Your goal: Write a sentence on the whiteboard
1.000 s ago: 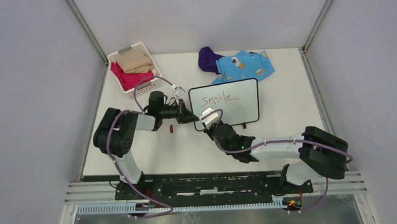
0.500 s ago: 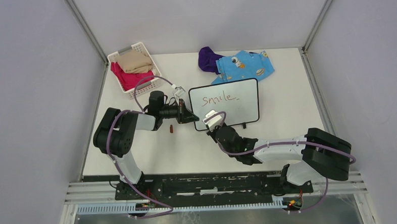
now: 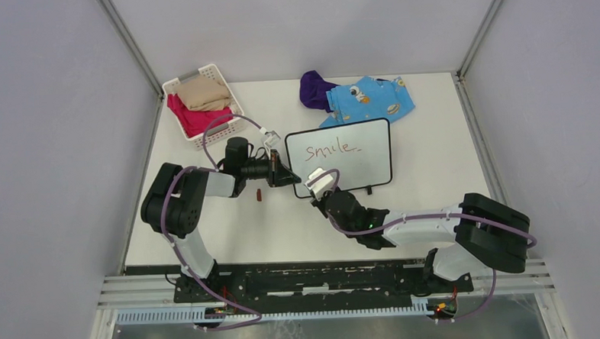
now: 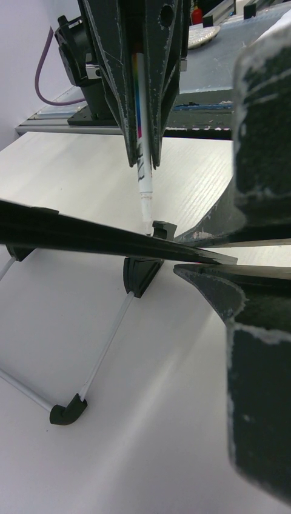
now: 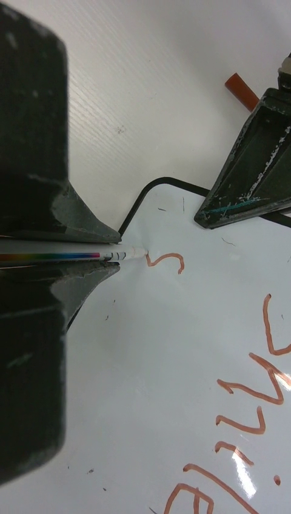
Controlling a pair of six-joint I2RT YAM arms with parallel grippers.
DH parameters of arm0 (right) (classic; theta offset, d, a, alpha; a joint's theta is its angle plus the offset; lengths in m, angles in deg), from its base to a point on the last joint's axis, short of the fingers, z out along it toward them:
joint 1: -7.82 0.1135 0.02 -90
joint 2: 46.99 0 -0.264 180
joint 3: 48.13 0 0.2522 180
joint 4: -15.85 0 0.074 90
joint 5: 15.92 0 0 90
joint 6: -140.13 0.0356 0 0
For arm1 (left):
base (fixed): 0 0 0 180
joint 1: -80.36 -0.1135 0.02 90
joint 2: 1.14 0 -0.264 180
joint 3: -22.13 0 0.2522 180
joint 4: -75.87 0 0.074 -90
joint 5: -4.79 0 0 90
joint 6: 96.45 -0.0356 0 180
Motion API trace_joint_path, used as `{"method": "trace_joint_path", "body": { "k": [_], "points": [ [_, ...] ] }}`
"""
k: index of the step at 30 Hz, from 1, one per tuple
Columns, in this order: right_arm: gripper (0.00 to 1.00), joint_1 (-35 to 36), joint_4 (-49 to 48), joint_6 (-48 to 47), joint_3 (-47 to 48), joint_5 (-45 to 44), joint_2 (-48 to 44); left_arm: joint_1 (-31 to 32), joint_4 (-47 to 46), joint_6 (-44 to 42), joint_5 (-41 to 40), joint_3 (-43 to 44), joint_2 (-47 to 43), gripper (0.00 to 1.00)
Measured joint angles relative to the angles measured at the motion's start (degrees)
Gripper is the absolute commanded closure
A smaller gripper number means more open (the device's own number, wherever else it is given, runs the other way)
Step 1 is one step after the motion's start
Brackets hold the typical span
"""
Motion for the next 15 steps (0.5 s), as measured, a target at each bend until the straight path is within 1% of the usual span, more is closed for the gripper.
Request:
{"method": "trace_joint_path", "body": {
  "k": [15],
  "points": [
    [1.0, 0.02, 0.07, -0.04, 3.21, 3.1, 2.69, 0.0, 0.09, -0.02, 0.0, 0.04, 0.0, 0.98]
  ]
}}
